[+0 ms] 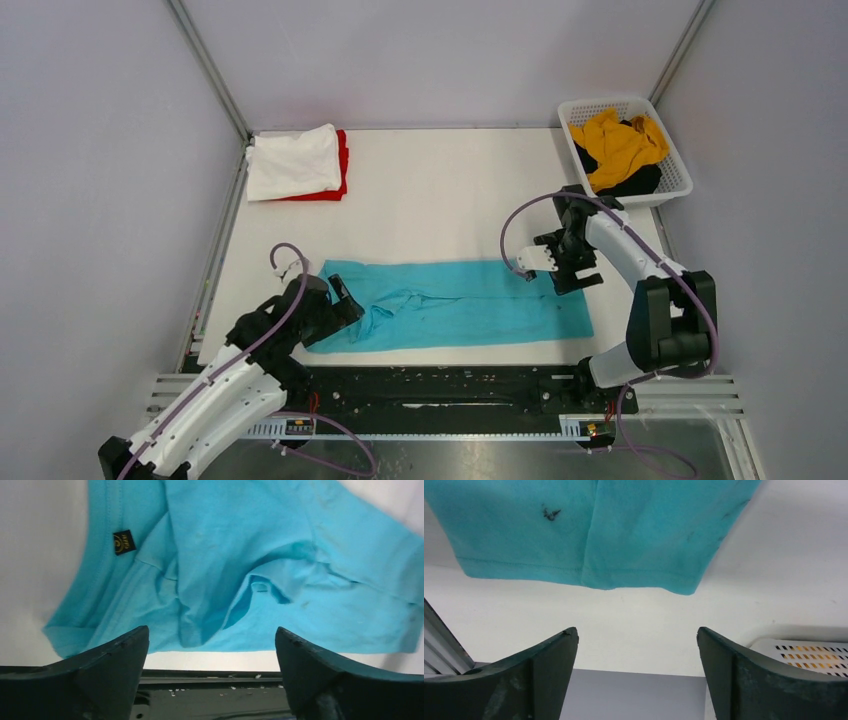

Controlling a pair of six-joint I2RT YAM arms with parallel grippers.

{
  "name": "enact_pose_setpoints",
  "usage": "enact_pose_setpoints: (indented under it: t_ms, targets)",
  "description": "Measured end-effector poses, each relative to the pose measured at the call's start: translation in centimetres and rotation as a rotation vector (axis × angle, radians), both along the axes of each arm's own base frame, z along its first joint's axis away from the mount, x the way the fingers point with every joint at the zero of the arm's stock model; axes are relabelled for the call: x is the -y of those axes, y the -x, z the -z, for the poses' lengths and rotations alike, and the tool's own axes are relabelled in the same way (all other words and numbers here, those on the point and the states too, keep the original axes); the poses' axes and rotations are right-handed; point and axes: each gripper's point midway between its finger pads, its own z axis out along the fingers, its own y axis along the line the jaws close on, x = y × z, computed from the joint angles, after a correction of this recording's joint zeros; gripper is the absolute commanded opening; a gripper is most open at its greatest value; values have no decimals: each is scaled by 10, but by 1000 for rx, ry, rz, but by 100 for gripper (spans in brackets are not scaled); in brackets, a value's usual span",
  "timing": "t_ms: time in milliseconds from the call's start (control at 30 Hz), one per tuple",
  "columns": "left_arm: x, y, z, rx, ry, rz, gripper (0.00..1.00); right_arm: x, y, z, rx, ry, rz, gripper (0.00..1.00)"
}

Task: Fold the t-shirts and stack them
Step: Fold the other side of the tshirt into a rectangle, then rotate the tshirt 90 degrees

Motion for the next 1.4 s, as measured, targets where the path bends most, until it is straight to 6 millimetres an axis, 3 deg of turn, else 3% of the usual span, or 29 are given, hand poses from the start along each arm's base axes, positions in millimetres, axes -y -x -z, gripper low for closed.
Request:
enact_pose_setpoints:
  t_ms: [133,300,433,533,667,733,800,933,1033,1167,1400]
  targets:
    - [9,-4,-12,49,49,33,99,-15,-1,-27,76,-95,4,99]
    - [33,-30,-20,101,67,107,99,-59,-33,-99,384,-411,147,99]
    - [54,-54,-6,65,35,159,99,-95,-67,-180,636,-804,422,99]
    - [67,-61,12,20,16,198,99,-107,-79,-229,695,-1102,722,99]
    - [86,-59,32,-21,7,267,99,-112,-76,-253,613,-1399,1107,100]
    - [95,-57,37,-25,12,302,99,-116,-67,-239,516,-1477,1263,99]
    - [104,-52,39,-21,9,343,99,-117,-58,-213,420,-1476,1413,99]
    - [119,-33,38,-11,-9,439,99,-108,-39,-143,291,-1313,1710,100]
    - [123,-15,41,-17,-51,500,99,-102,-22,-104,243,-1194,1834,99]
    - [115,1,46,-39,-141,520,99,-100,-2,-65,179,-1082,1933,100]
    - [83,-3,44,-44,-239,365,99,-115,19,-22,8,-978,1975,99]
